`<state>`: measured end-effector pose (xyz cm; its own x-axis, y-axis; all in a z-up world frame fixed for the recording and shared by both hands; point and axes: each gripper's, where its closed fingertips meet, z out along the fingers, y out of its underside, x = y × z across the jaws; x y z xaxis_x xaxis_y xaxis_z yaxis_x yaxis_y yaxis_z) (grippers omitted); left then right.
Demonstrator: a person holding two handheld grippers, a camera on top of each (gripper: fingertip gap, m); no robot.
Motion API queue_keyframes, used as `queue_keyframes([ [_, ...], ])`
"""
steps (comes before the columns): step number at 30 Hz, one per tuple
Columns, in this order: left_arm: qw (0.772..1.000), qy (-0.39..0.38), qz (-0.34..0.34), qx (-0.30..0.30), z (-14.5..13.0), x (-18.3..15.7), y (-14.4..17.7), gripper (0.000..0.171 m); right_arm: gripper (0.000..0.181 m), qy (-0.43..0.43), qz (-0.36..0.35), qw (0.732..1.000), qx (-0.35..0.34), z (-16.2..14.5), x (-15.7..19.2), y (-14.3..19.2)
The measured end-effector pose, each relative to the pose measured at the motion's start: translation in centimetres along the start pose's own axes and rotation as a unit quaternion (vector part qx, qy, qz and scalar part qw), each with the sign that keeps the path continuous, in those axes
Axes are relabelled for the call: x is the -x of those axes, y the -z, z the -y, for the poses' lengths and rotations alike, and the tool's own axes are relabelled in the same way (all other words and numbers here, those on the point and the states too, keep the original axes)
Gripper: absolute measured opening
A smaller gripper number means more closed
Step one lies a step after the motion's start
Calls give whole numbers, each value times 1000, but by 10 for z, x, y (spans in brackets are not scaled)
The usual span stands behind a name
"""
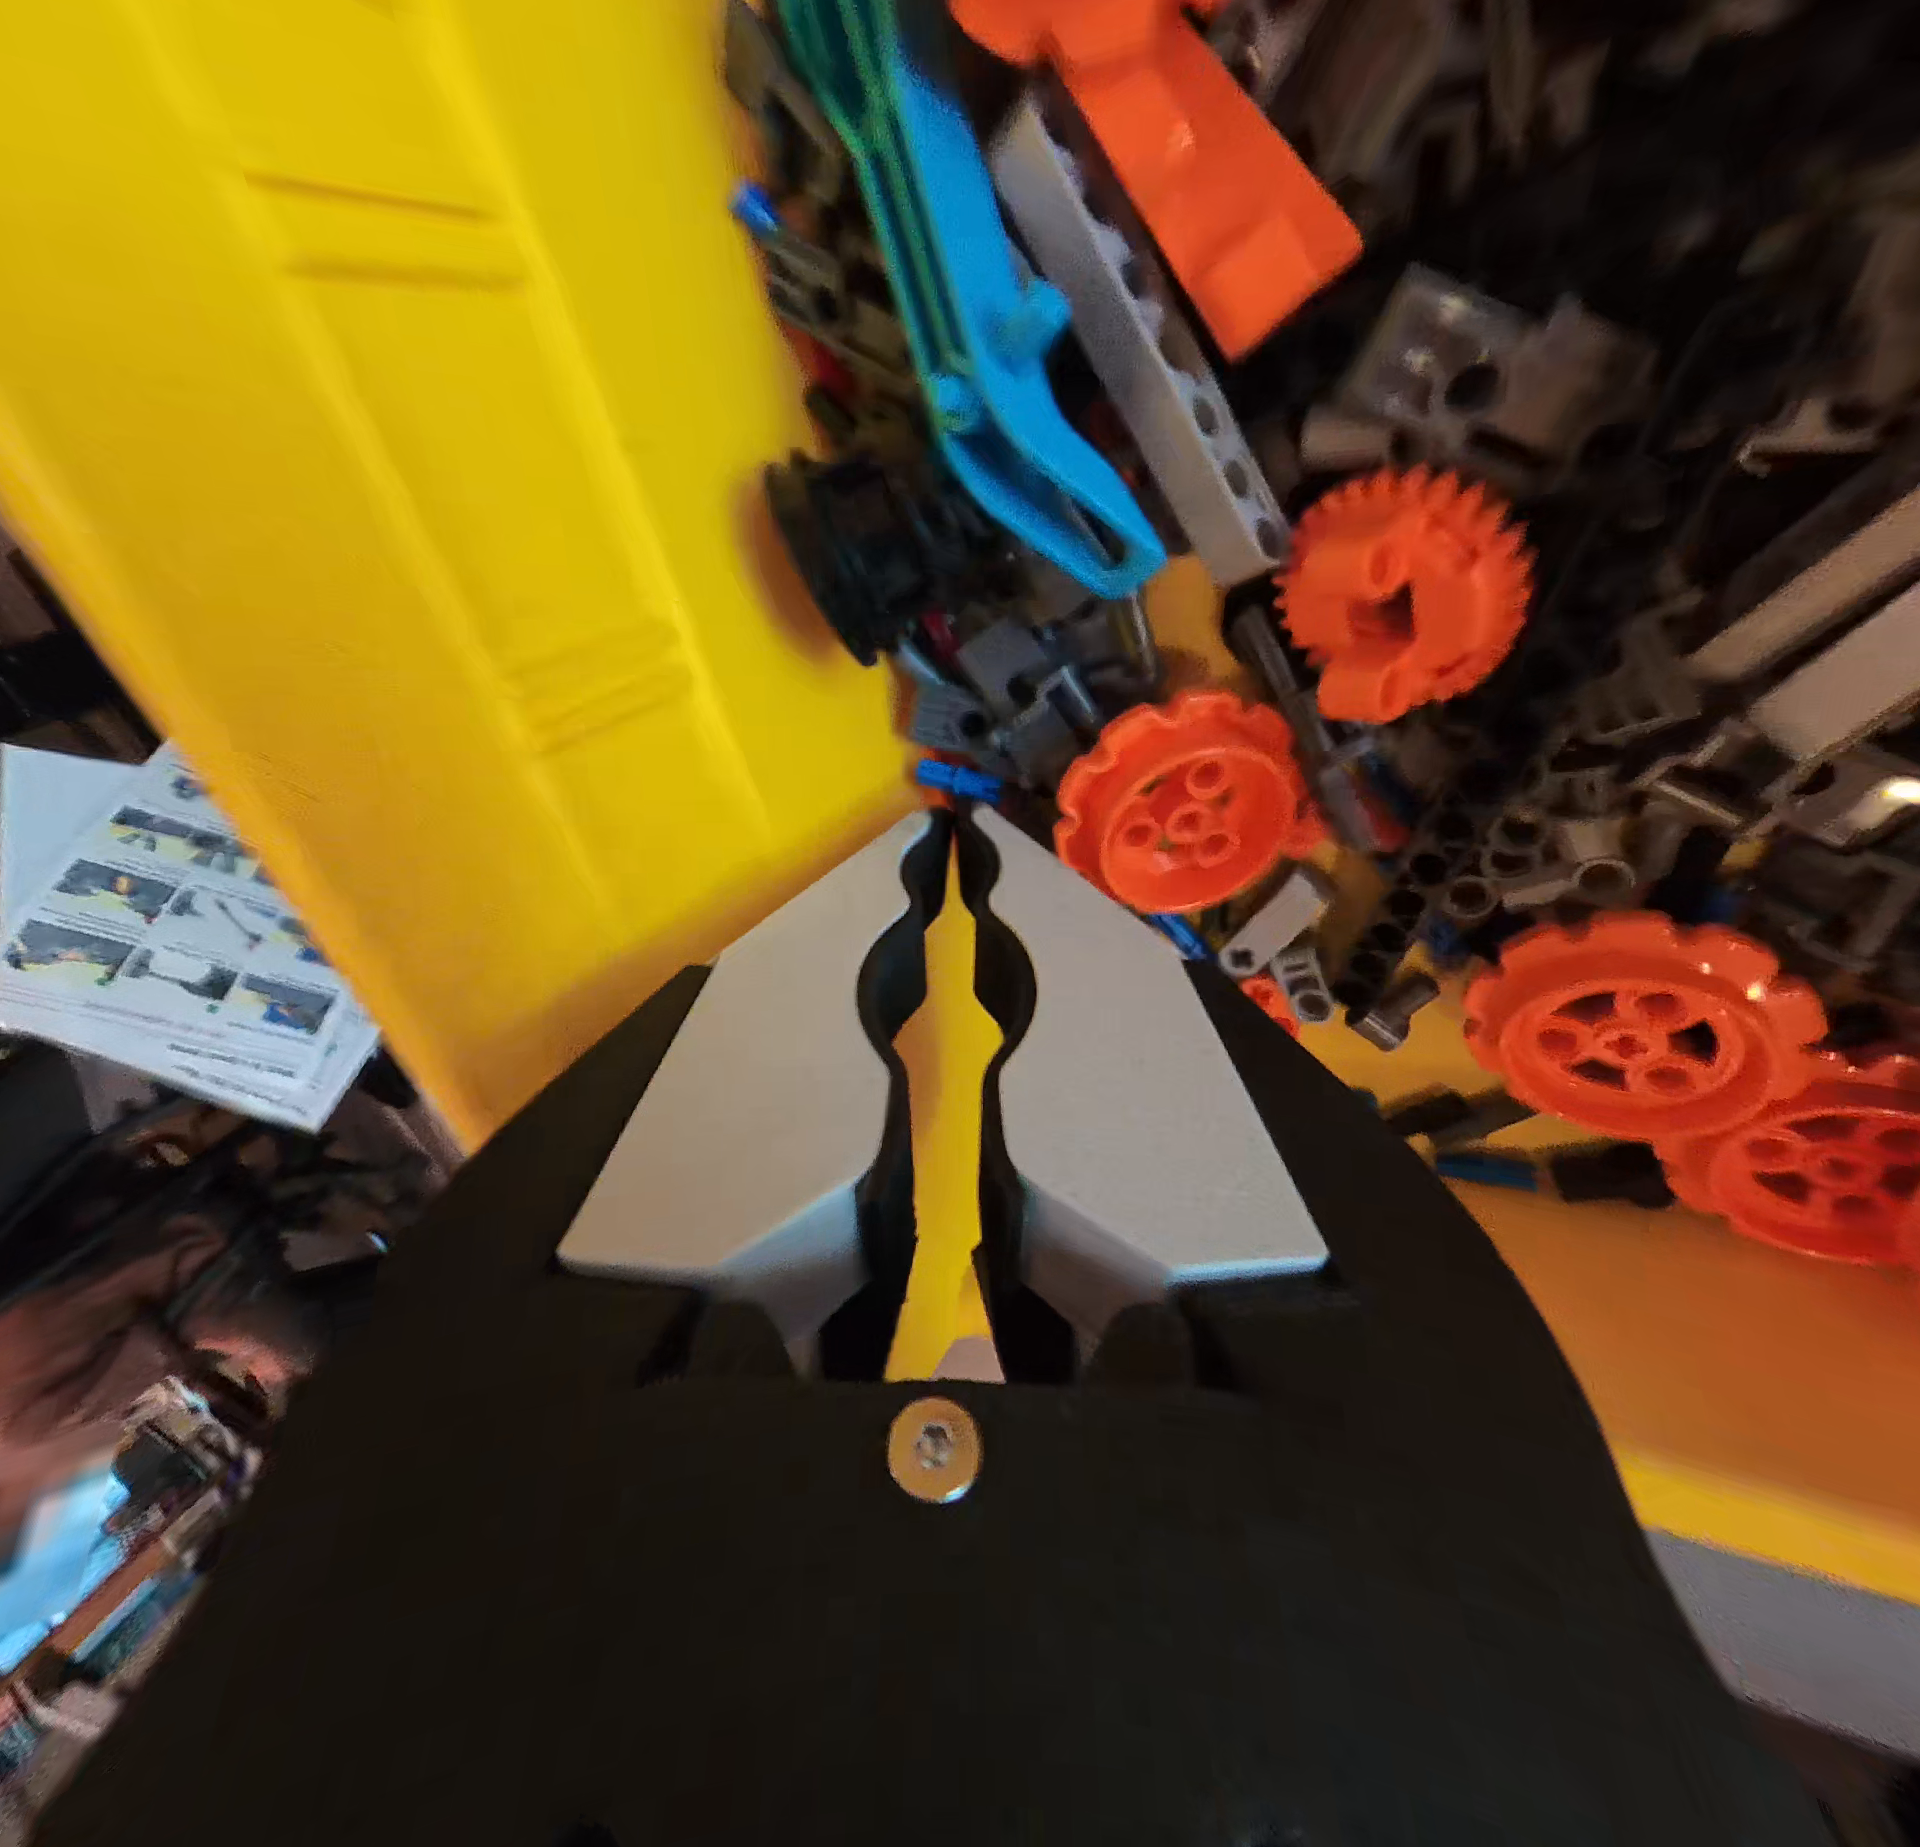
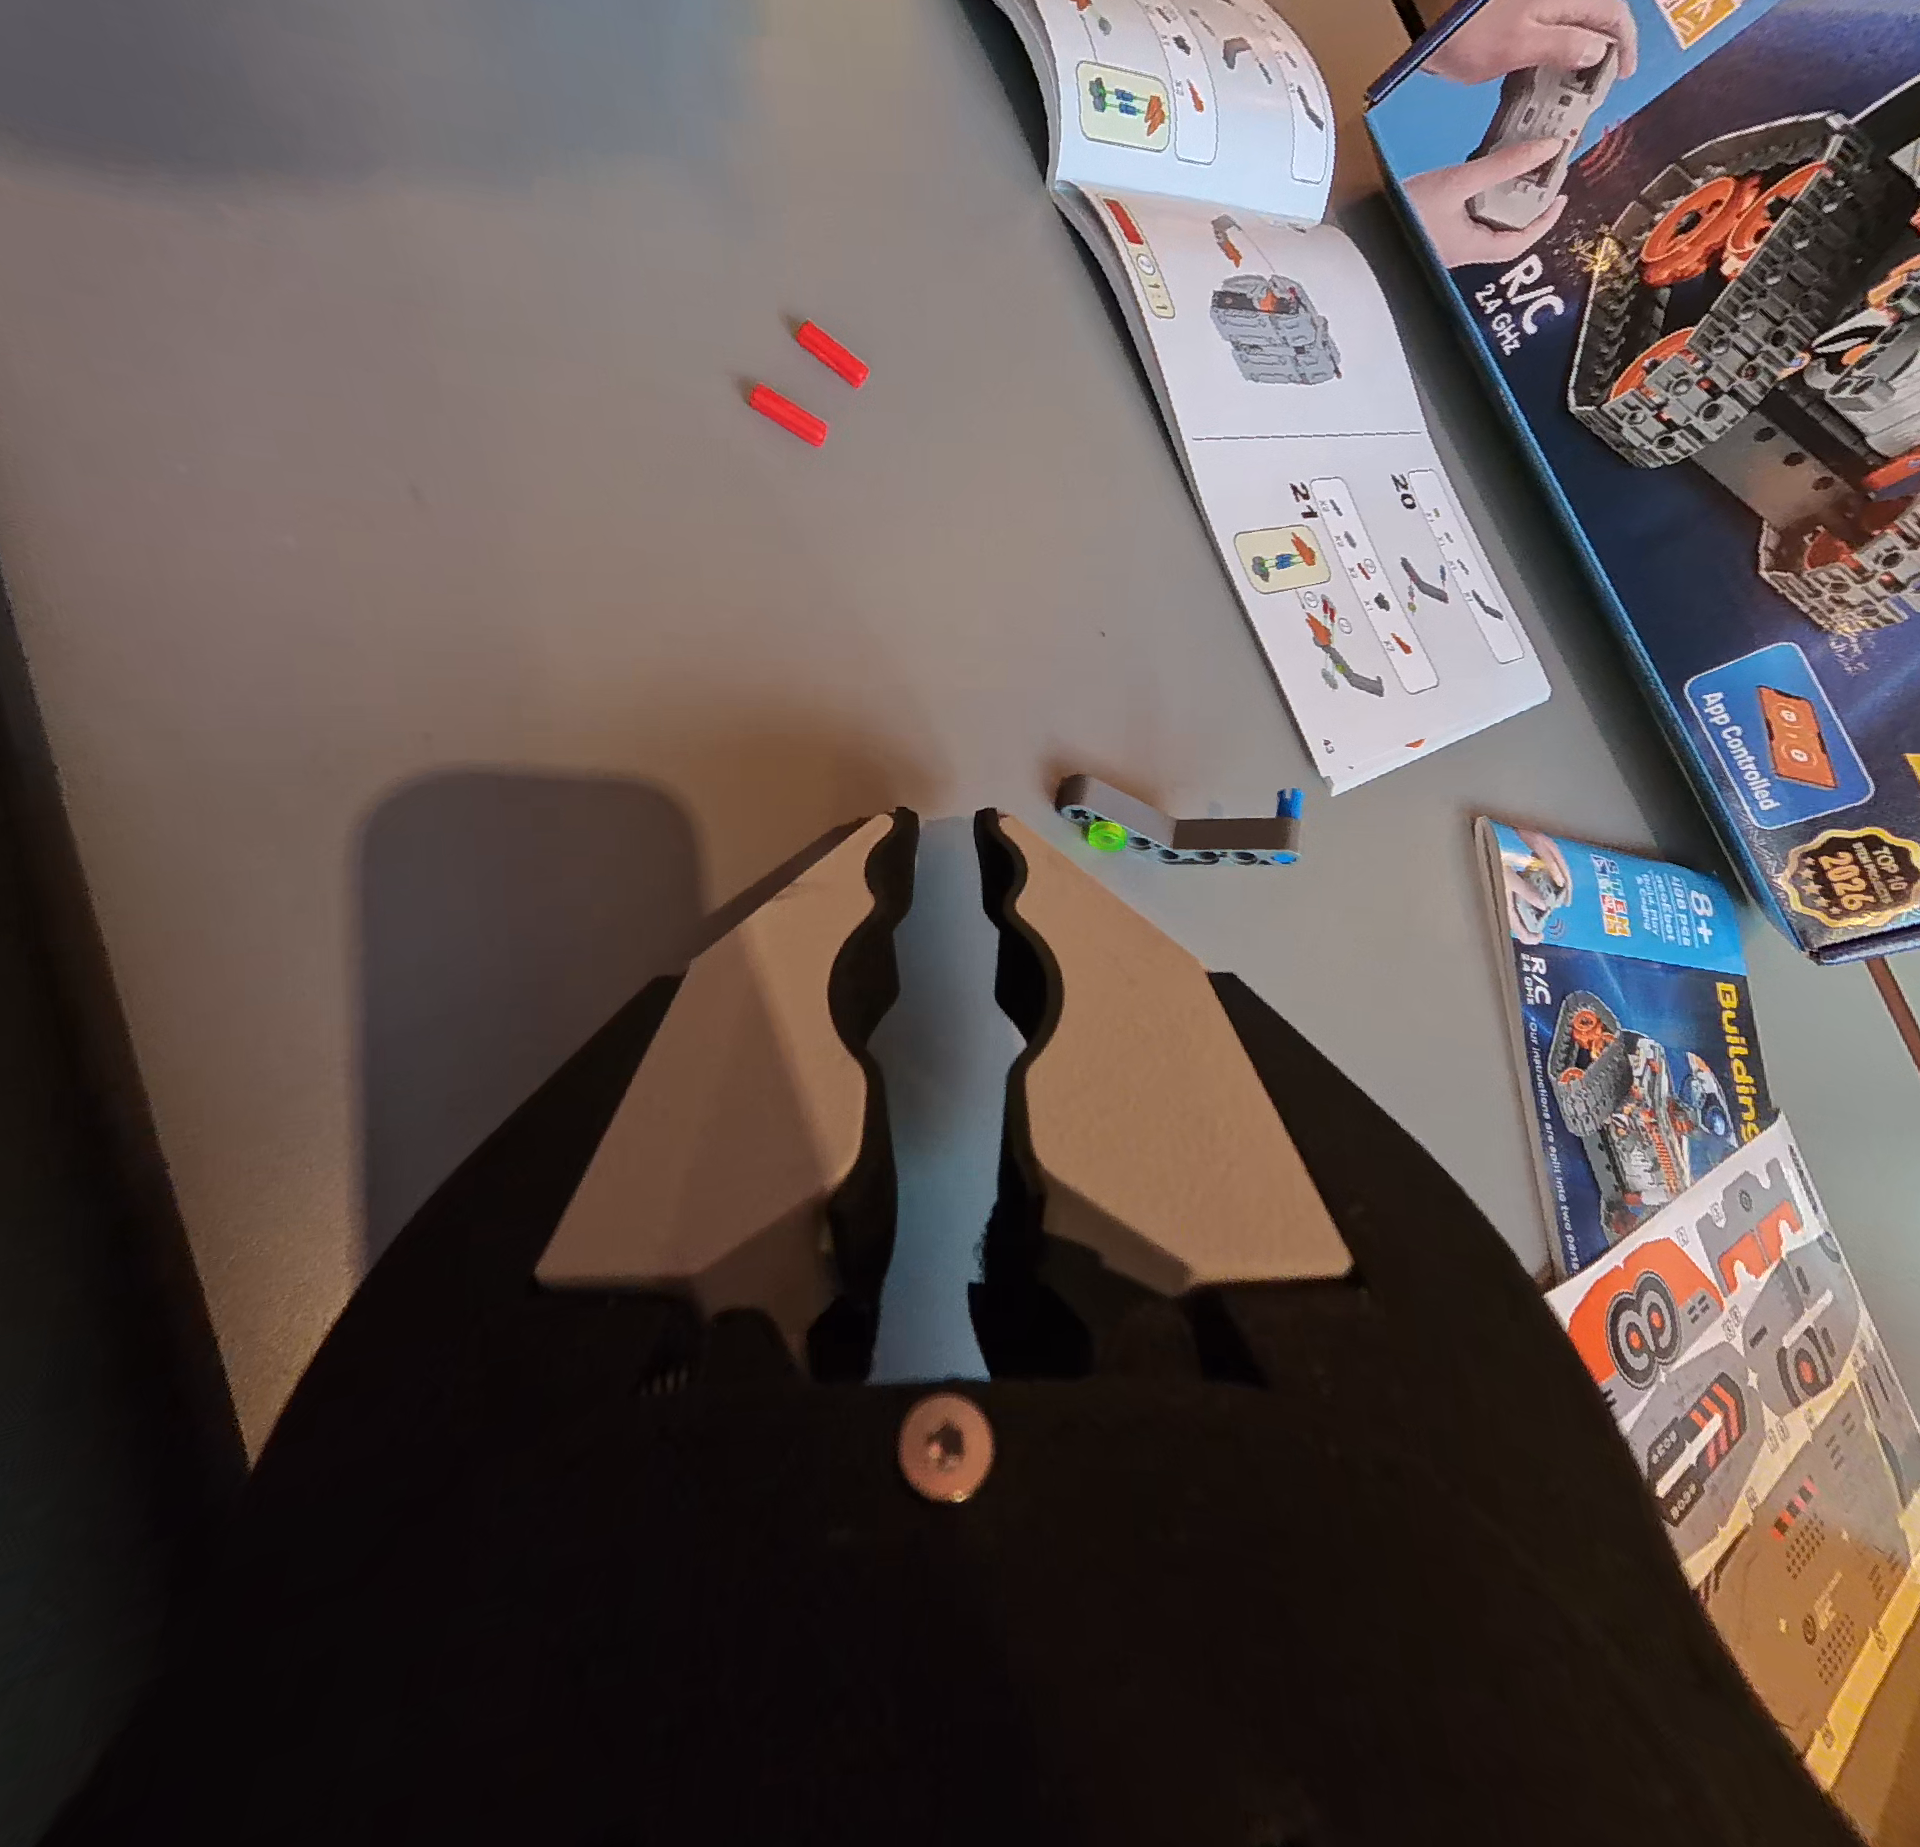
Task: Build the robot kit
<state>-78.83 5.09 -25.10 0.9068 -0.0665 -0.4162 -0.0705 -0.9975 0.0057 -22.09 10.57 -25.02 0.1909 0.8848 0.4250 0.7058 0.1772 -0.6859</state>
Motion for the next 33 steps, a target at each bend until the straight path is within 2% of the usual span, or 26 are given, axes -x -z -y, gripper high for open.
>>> queue_keyframes([
  [2,1000,-16,16,-1,0,0,1,0,11,2,0,1000,0,0,0,0],
  [6,999,3,-38,-11,2,-11,4,0,11,5,1,1000,-1,1,1,0],
  [9,1000,-4,-23,4,-6,-3,4,0,11,6,2,1000,-1,1,2,0],
  [13,999,-46,-23,5,-10,-8,3,0,11,5,2,1000,-1,1,2,0],
  [19,997,-44,-67,-11,-9,-16,4,4,11,5,3,1000,-2,1,2,0],
  [24,995,-73,-62,-13,-9,-16,3,0,11,5,6,1000,-4,2,4,0],
  [28,994,-65,-85,-15,-9,-19,4,0,11,4,7,1000,-4,2,4,0],
  [30,992,-65,-104,-8,-12,-24,5,8,11,4,7,1000,-4,2,4,0],
  [33,992,-74,-98,-2,-15,-24,4,8,11,4,7,1000,-4,2,4,0],
])
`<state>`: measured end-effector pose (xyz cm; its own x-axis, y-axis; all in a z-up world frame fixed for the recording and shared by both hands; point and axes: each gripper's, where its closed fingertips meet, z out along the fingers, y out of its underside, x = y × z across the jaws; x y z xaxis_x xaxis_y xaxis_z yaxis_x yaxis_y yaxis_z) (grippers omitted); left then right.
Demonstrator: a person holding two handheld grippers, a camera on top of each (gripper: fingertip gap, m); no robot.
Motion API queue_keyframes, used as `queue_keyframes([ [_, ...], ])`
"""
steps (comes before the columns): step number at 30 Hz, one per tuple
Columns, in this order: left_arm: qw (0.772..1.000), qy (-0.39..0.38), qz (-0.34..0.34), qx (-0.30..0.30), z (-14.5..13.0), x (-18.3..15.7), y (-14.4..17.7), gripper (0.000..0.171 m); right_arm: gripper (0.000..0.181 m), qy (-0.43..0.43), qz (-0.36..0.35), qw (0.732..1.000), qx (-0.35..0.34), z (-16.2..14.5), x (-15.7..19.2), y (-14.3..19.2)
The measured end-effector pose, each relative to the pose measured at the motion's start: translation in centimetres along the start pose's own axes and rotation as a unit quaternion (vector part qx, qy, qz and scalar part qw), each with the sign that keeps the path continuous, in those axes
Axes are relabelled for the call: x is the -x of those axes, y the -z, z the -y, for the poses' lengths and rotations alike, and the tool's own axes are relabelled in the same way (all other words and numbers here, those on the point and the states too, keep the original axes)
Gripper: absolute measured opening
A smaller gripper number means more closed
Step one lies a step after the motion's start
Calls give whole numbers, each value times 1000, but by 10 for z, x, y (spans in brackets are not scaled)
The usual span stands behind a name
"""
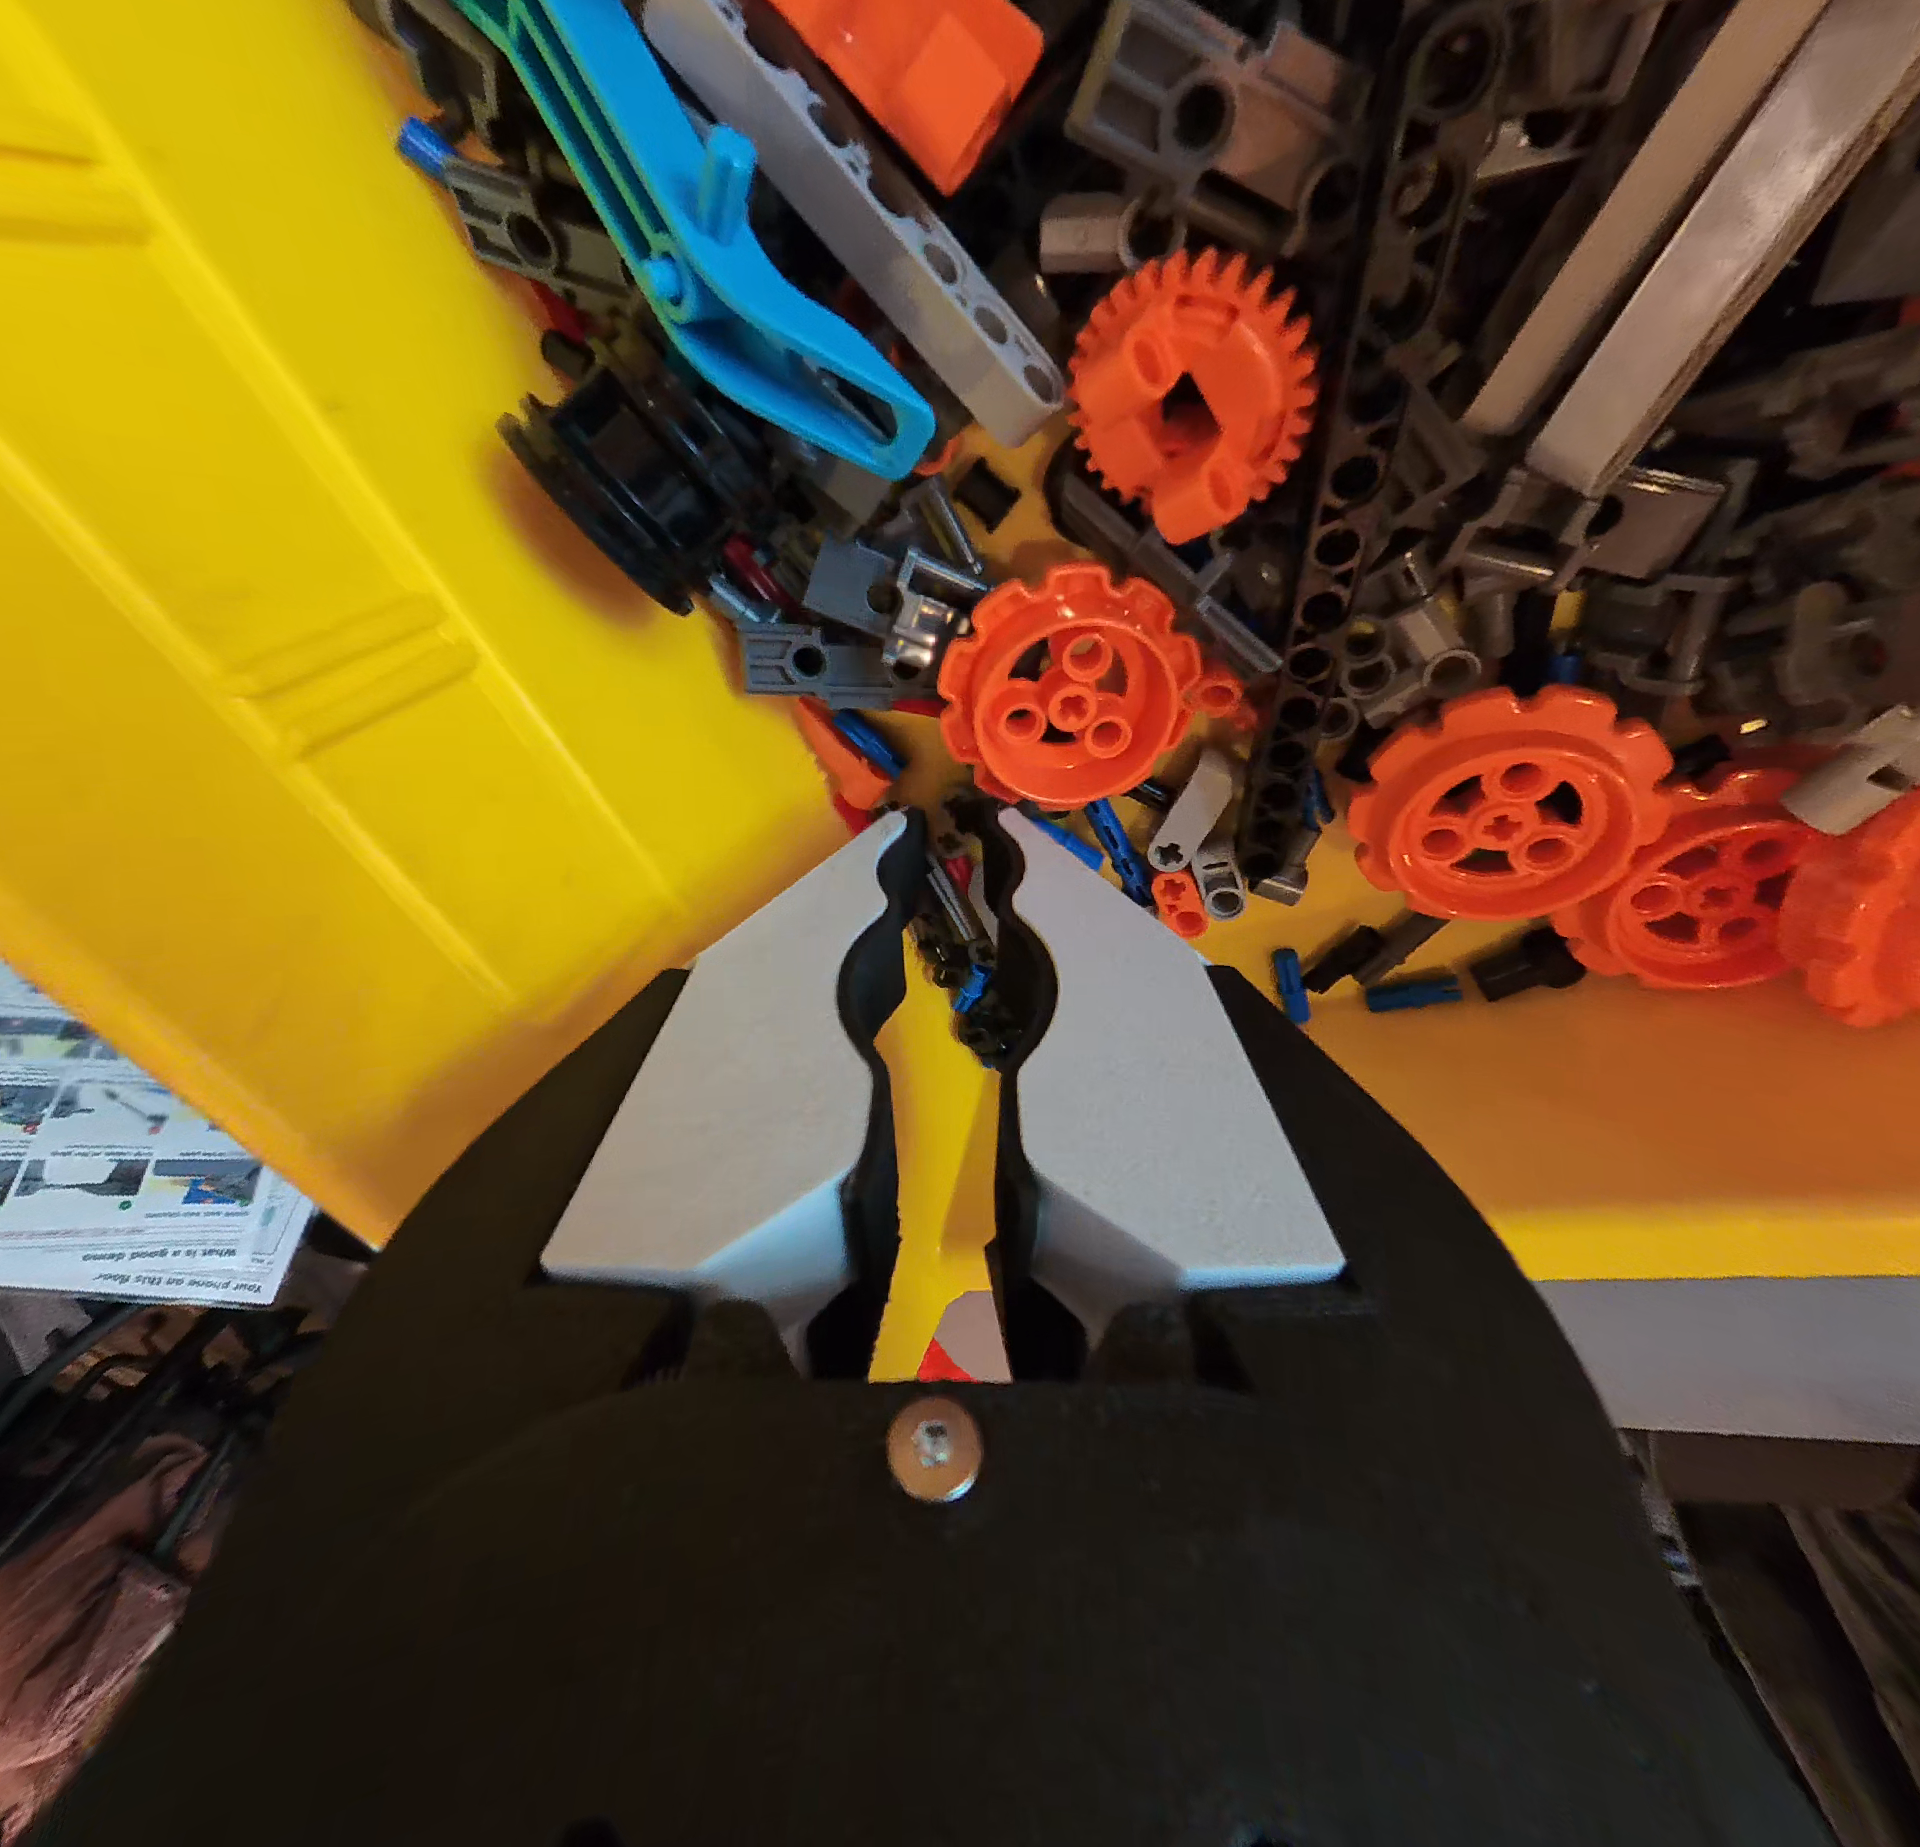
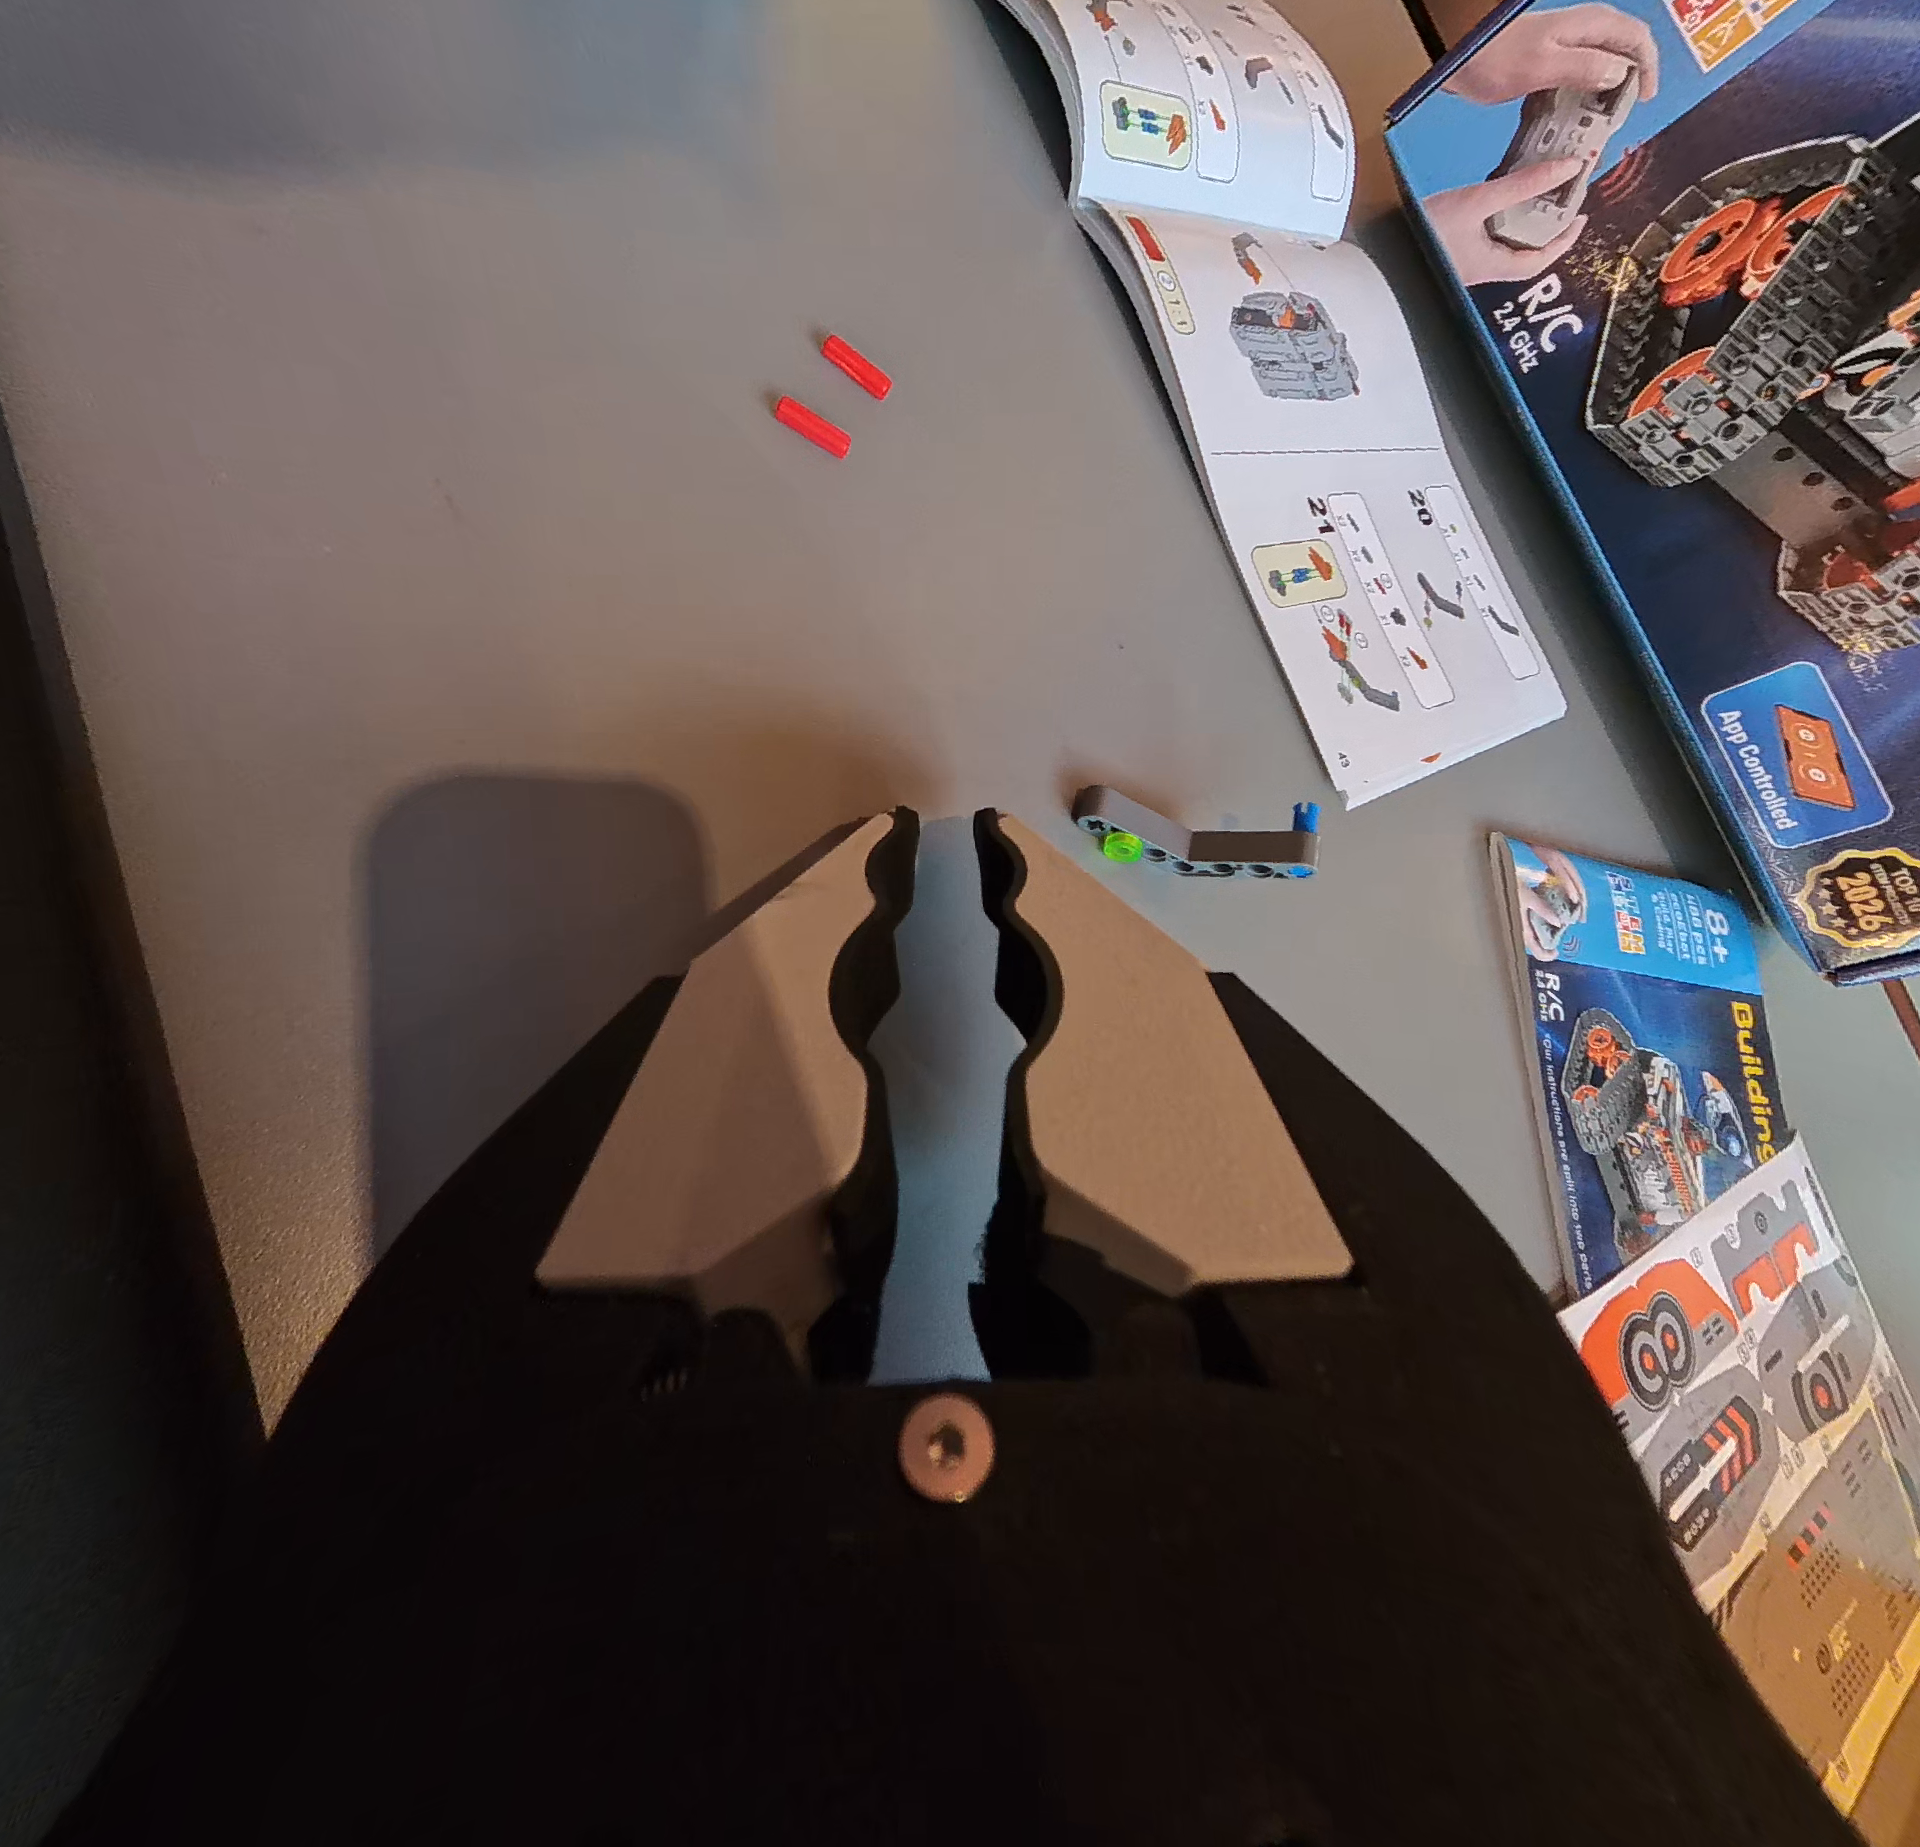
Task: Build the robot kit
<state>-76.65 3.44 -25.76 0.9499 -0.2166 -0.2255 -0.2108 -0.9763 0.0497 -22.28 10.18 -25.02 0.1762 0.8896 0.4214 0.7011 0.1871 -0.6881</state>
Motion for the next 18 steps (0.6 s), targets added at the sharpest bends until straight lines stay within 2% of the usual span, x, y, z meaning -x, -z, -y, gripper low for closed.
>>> queue_keyframes([
  [7,1000,-10,1,10,-10,-2,-1,7,11,1,1,1000,0,0,0,0],
  [10,1000,-4,3,-3,-10,-2,0,3,11,2,2,1000,0,0,1,0],
  [16,996,50,-63,-47,-4,-10,10,0,11,1,3,1000,-1,1,1,0],
  [18,995,54,-66,-49,-4,-9,11,0,11,1,4,1000,-2,1,2,0],
])
